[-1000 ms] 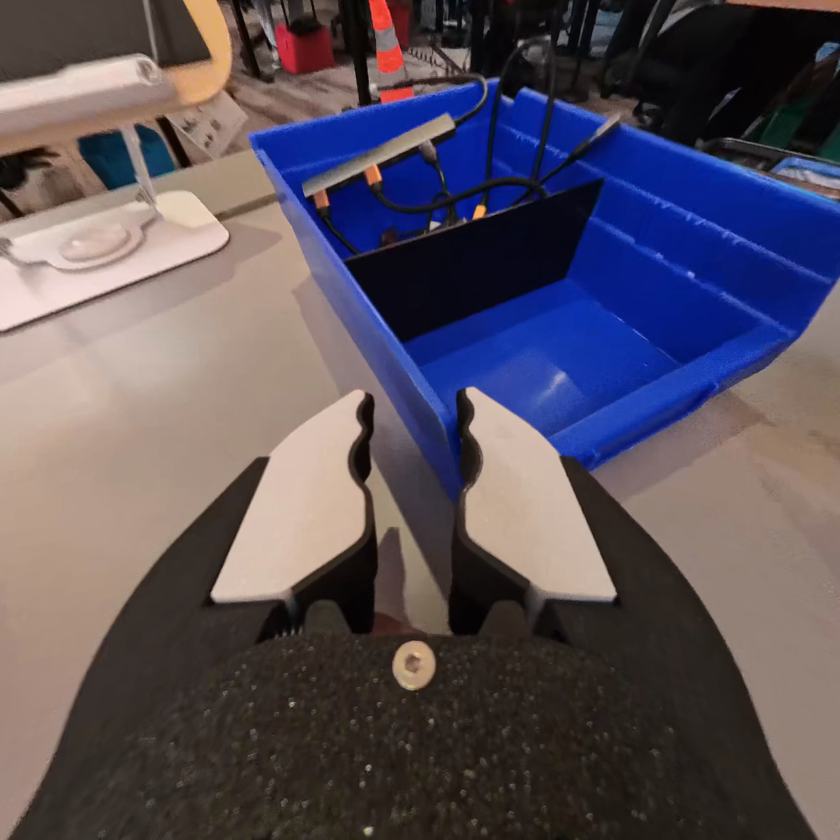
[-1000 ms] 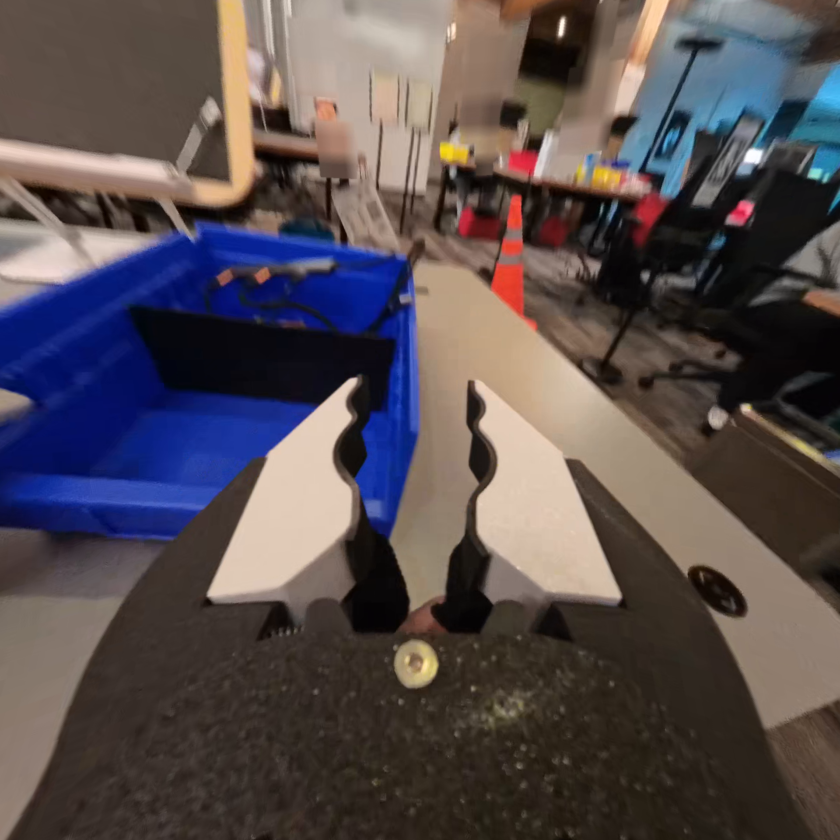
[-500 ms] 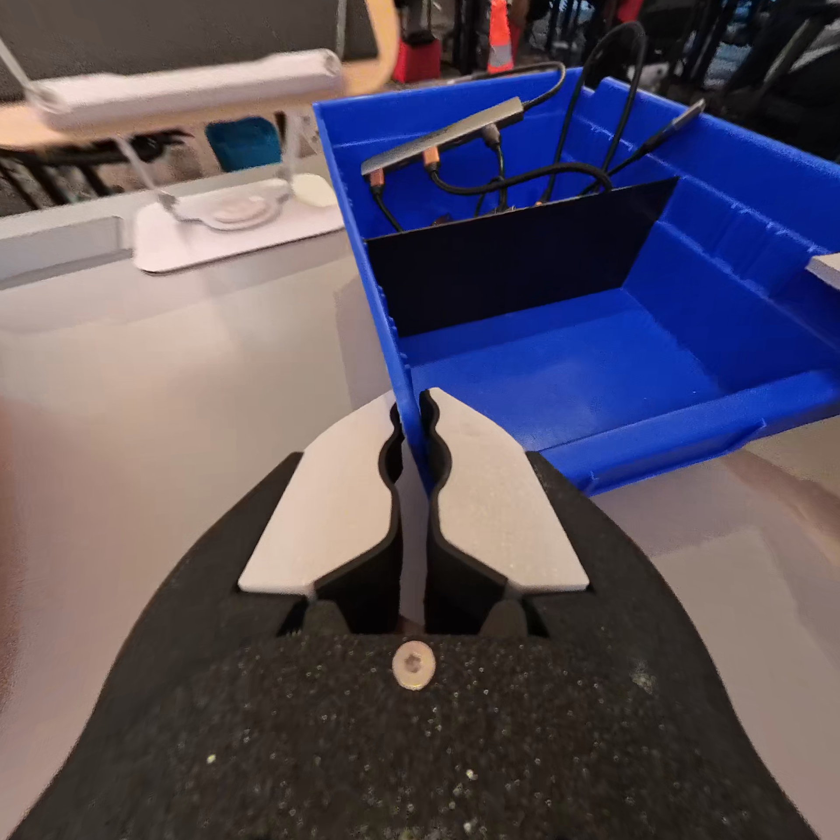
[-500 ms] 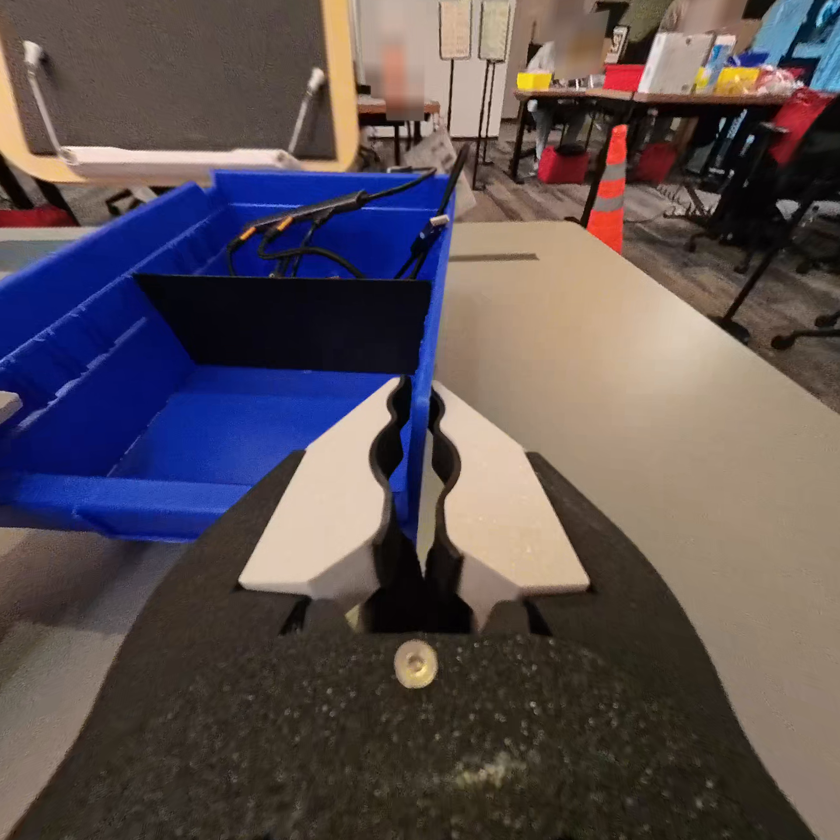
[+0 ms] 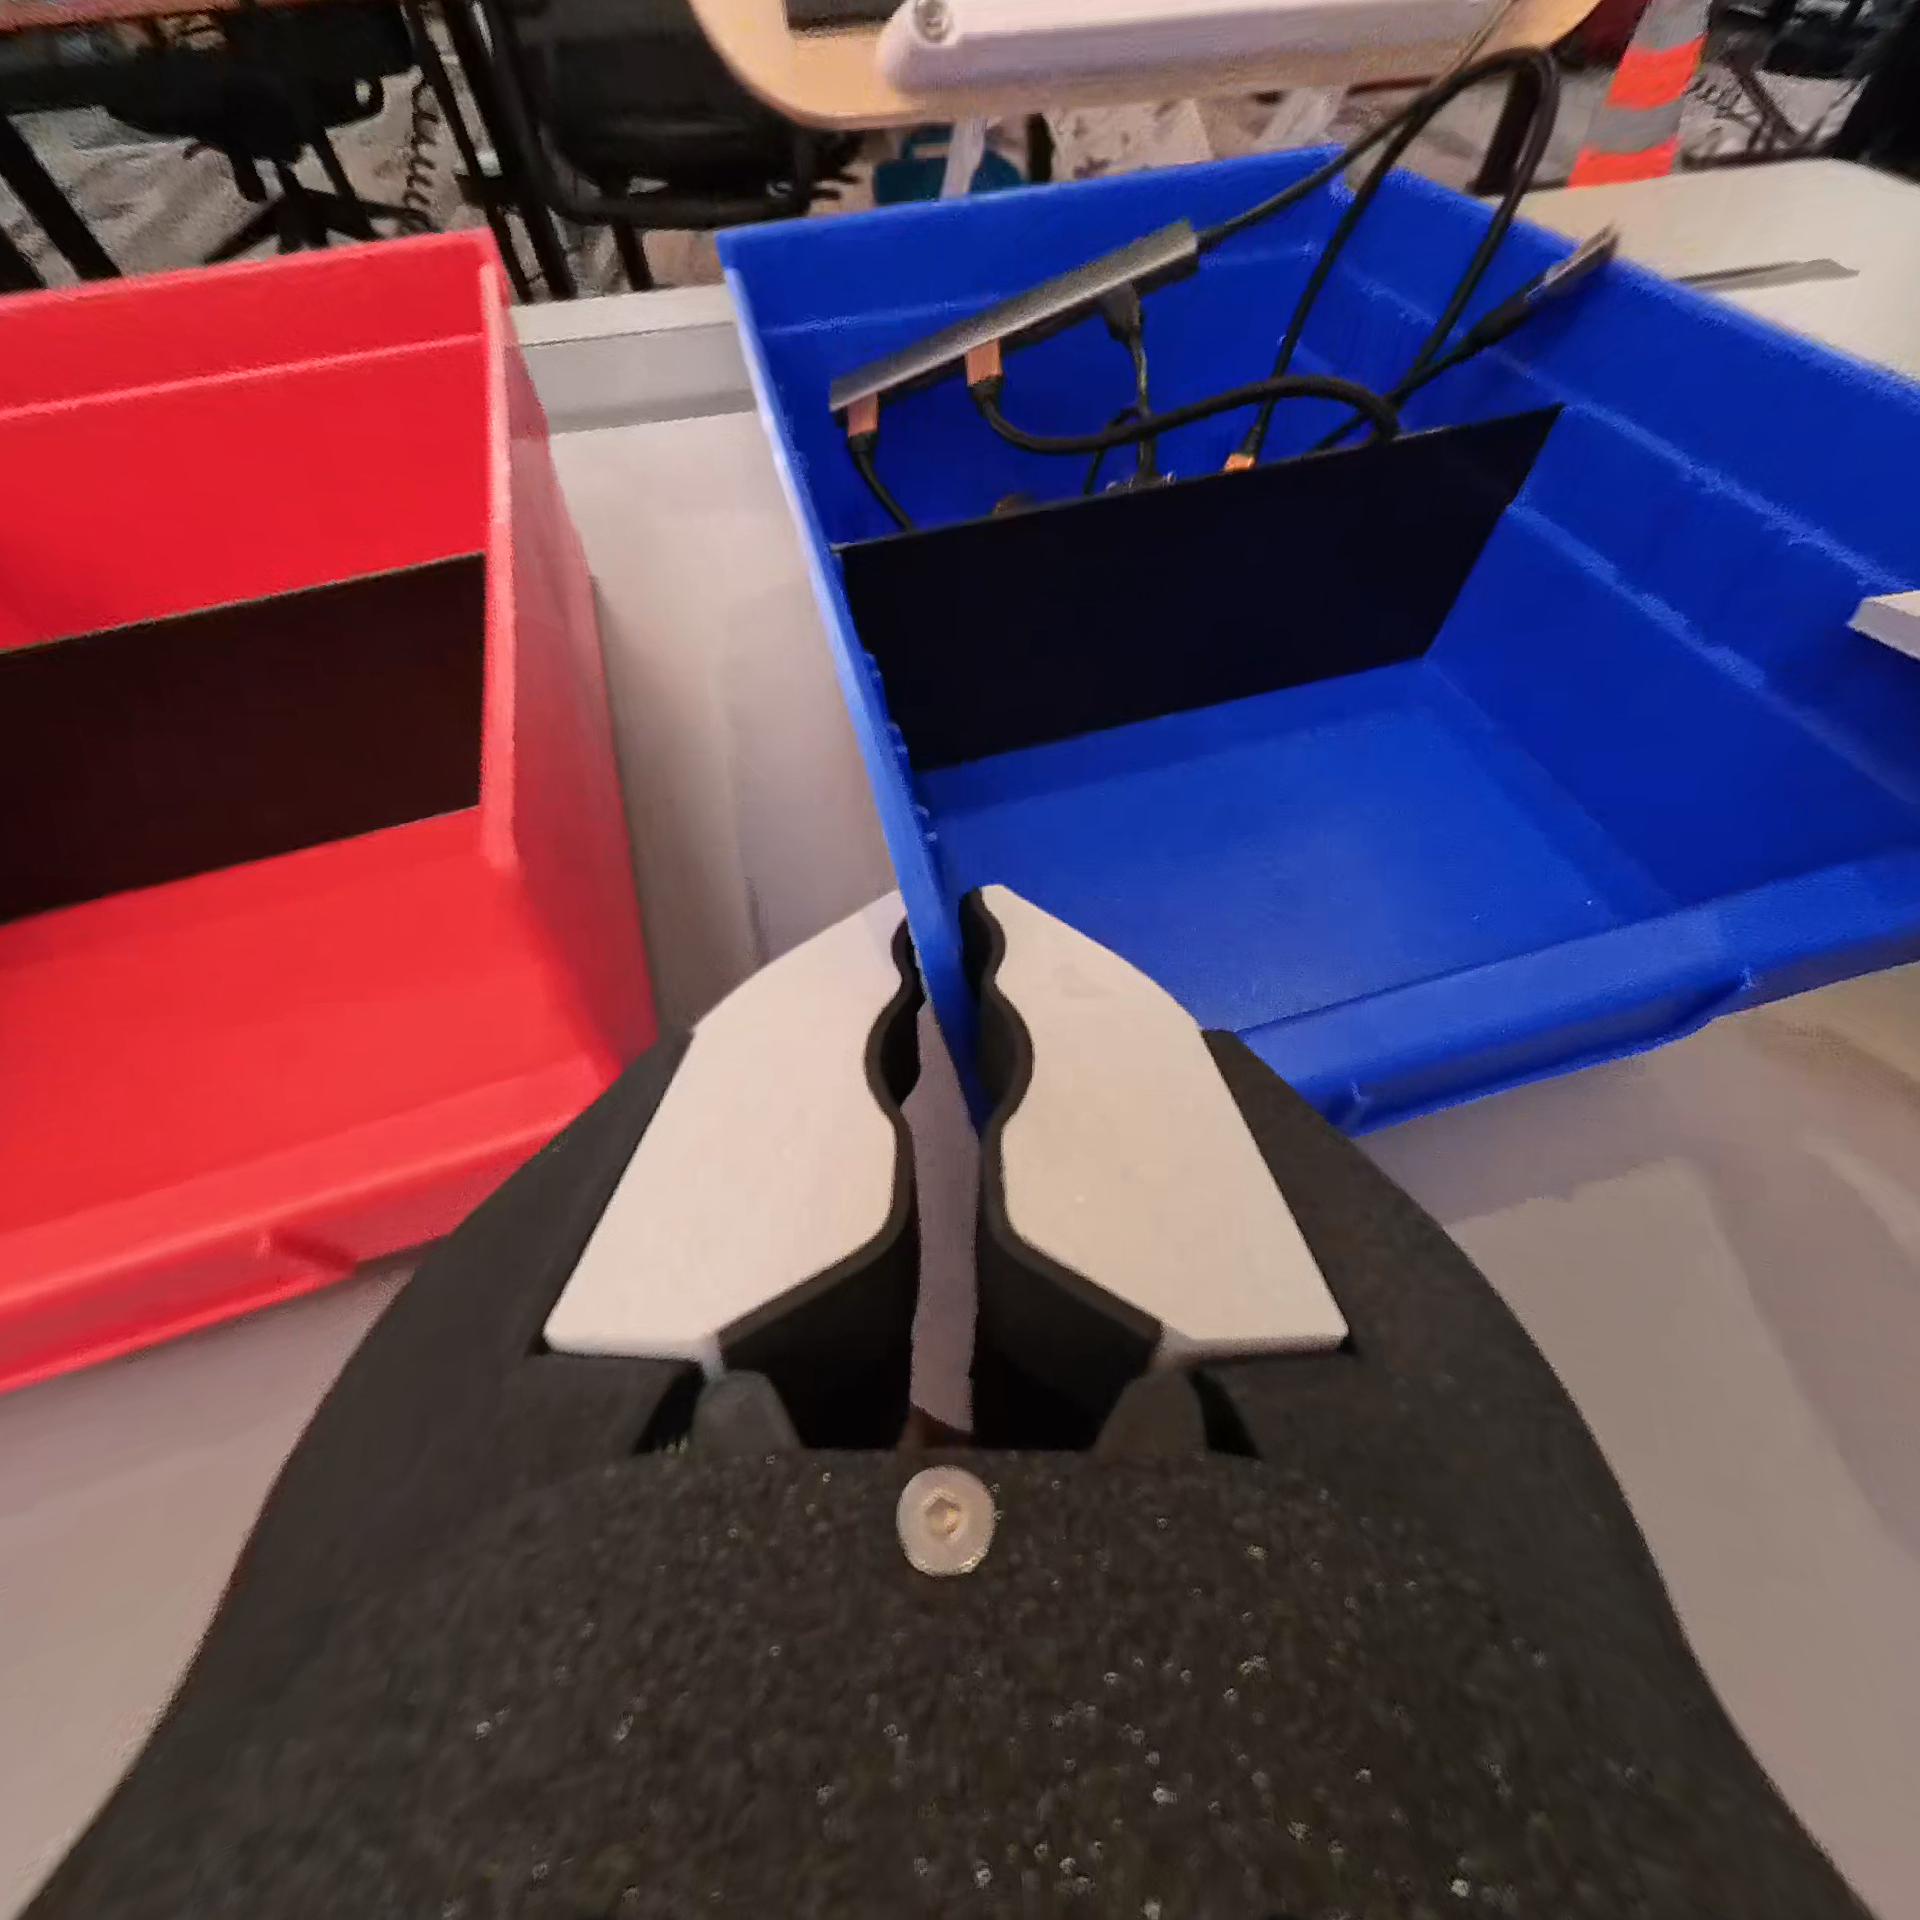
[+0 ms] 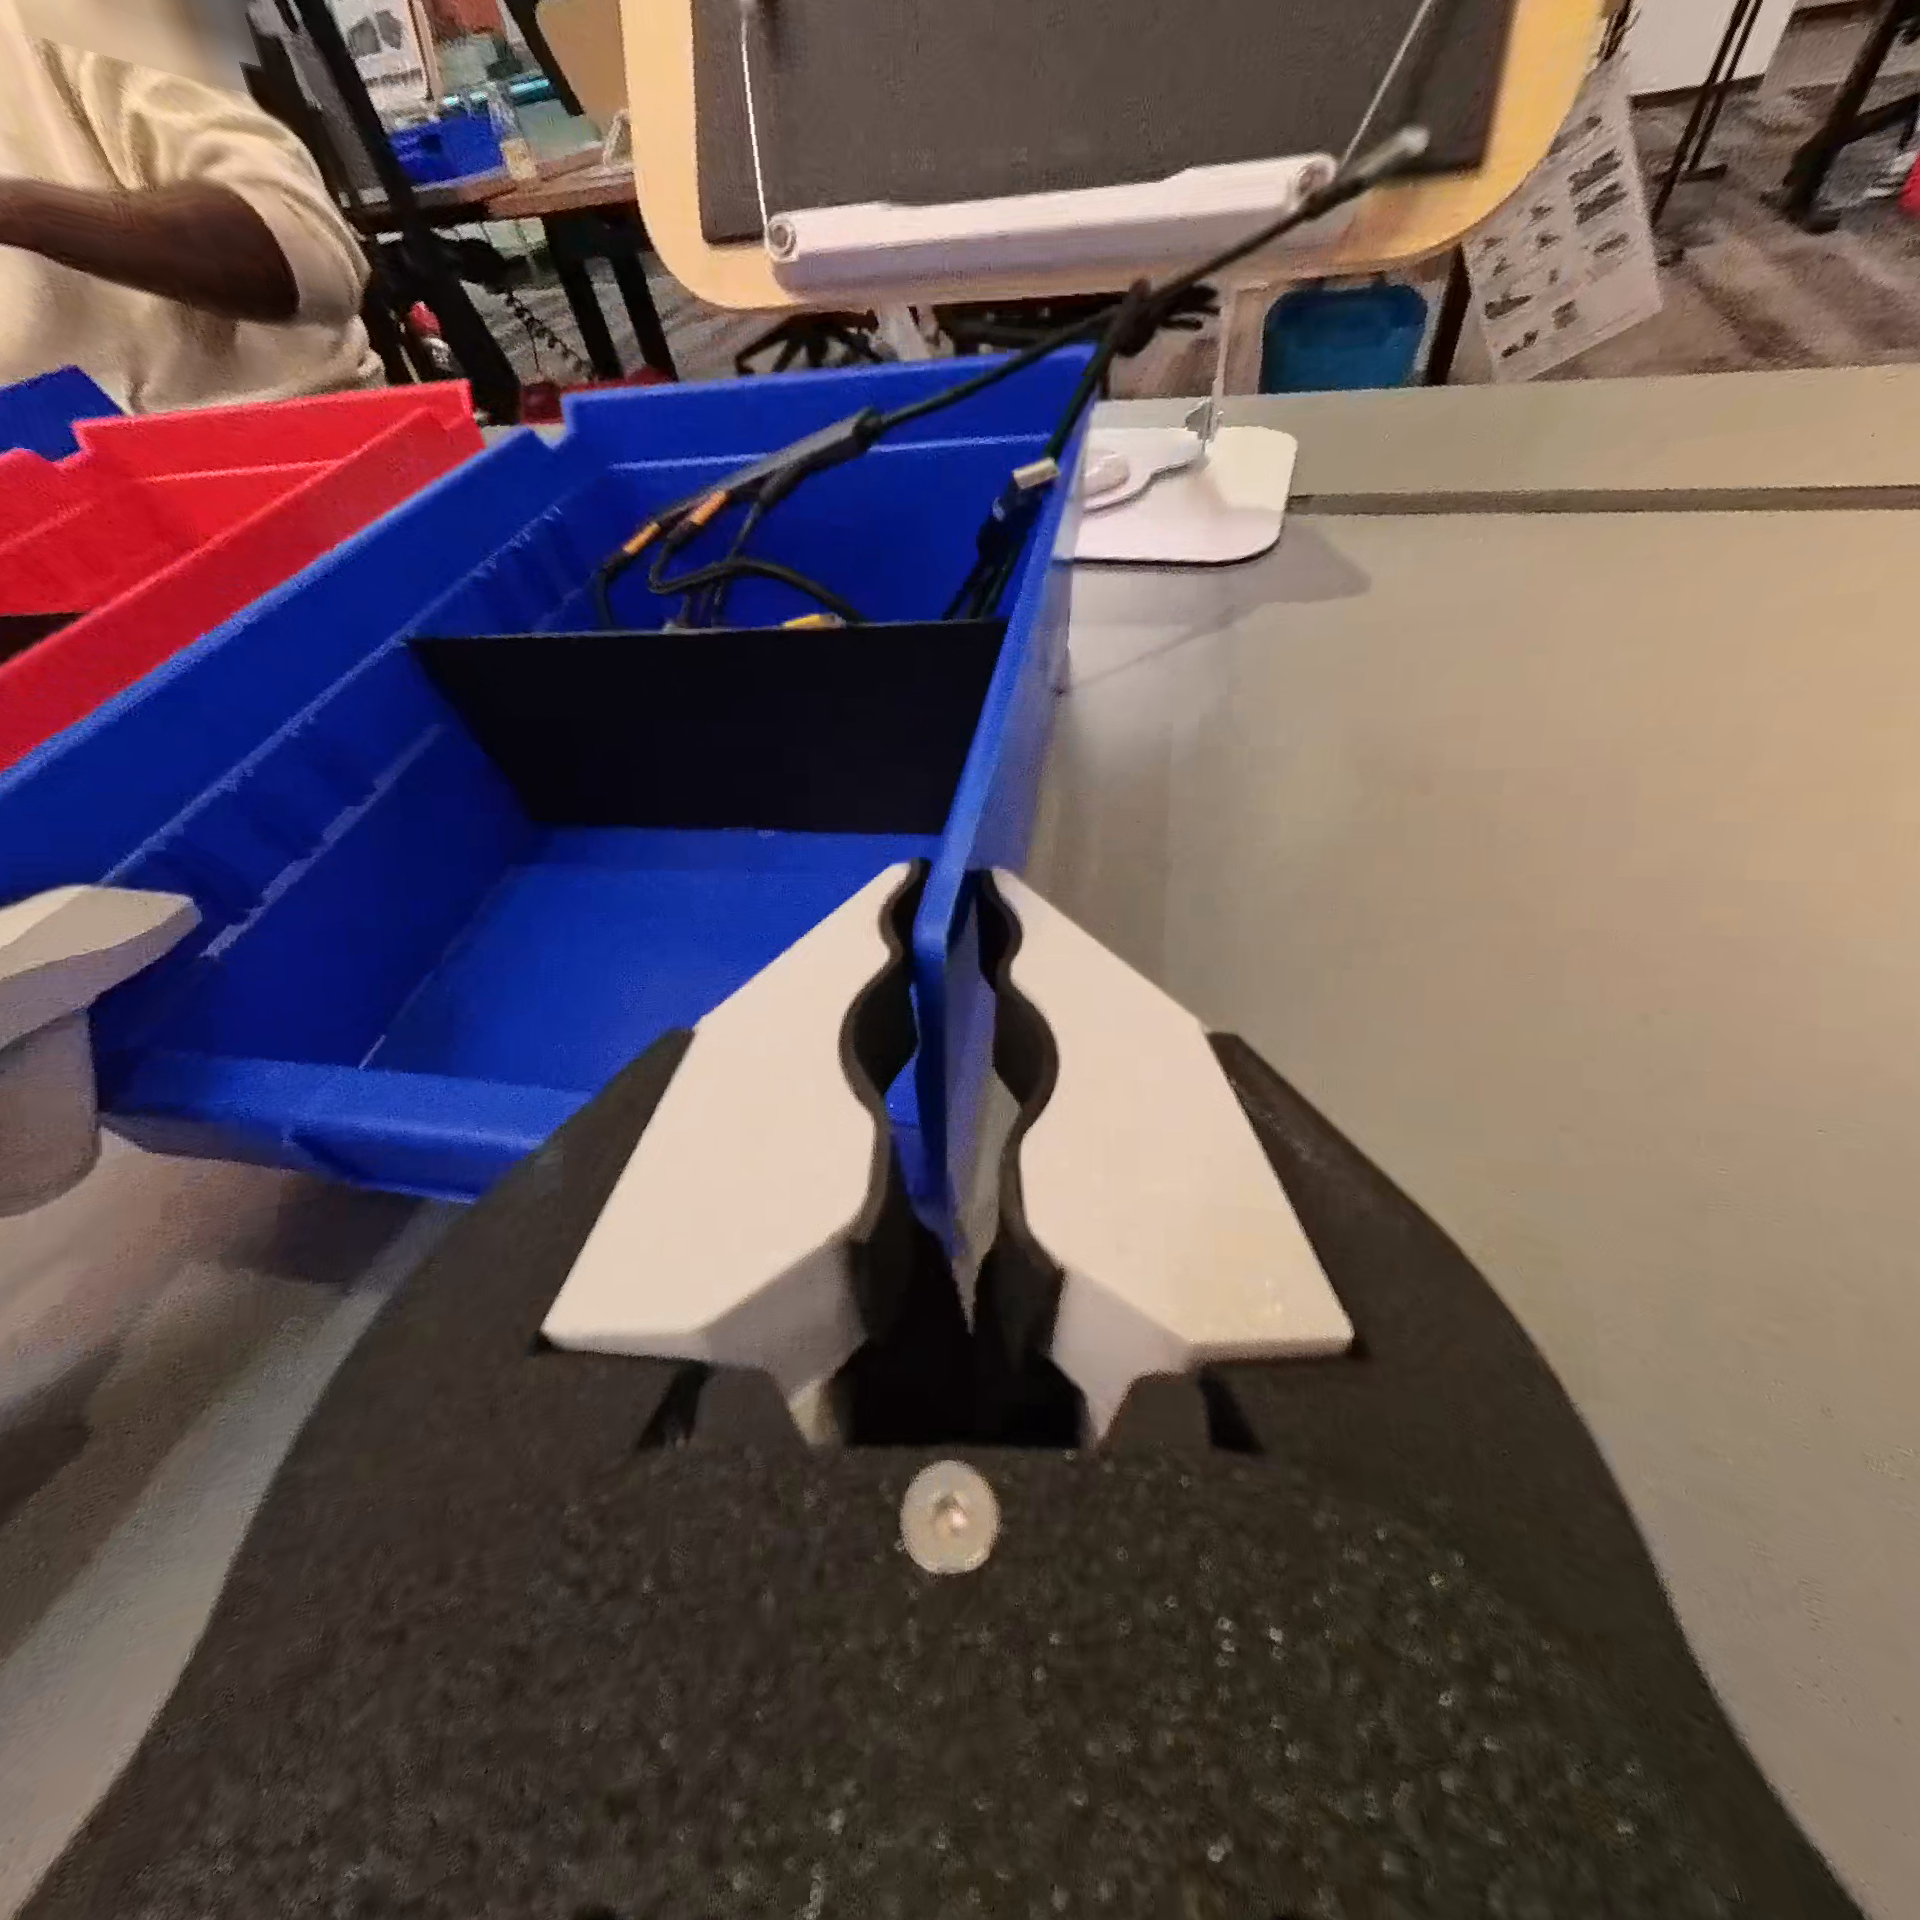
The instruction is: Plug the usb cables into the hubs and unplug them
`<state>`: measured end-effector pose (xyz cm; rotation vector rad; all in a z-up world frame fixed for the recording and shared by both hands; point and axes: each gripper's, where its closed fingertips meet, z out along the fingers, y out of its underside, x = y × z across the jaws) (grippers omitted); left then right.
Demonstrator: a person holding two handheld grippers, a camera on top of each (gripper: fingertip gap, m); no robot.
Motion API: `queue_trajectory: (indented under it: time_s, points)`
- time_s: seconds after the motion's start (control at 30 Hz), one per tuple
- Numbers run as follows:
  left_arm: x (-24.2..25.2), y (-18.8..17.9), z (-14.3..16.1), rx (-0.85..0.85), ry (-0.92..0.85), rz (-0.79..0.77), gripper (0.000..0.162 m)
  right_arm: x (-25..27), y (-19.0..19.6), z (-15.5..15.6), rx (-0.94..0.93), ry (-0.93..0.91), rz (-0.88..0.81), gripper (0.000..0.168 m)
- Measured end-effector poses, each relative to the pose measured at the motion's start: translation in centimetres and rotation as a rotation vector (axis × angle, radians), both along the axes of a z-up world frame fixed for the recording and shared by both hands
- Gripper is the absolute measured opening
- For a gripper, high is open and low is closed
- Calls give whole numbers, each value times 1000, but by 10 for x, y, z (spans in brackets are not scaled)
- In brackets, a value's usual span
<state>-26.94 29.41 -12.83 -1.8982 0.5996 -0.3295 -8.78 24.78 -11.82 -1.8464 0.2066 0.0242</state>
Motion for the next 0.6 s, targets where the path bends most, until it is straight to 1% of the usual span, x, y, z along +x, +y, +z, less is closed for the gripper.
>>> queue_trajectory:
  time_s: [0.07,0.13,0.17,0.23,0.3,0.37,0.43,0.47,0.5,0.53,0.6]
  points:
    - [-3,1,-2,1,3,2,6,-3,0,-1,-10,-47,19,8]
    - [-2,-2,3,-28,-24,-27,7,-4,-3,1,6,-114,30,14]
    - [-3,-5,12,-28,-74,-41,8,-4,-5,8,48,-142,32,15]
    - [-13,-10,42,25,-200,-70,19,-2,-13,29,169,-226,35,18]
    - [-49,-6,70,108,-245,-15,23,-3,-26,52,296,-344,42,18]
    - [-107,11,82,166,-227,101,25,-7,-40,69,383,-412,56,18]
    - [-177,31,72,184,-134,244,35,-11,-52,78,428,-424,66,18]
    - [-209,40,64,195,-73,297,40,-13,-56,80,435,-422,69,18]
    - [-233,48,52,177,-23,316,45,-15,-60,80,437,-414,70,18]
    - [-245,55,39,125,-1,299,49,-17,-62,80,439,-402,71,18]
    - [-246,67,23,28,-41,226,55,-23,-68,78,432,-382,79,18]
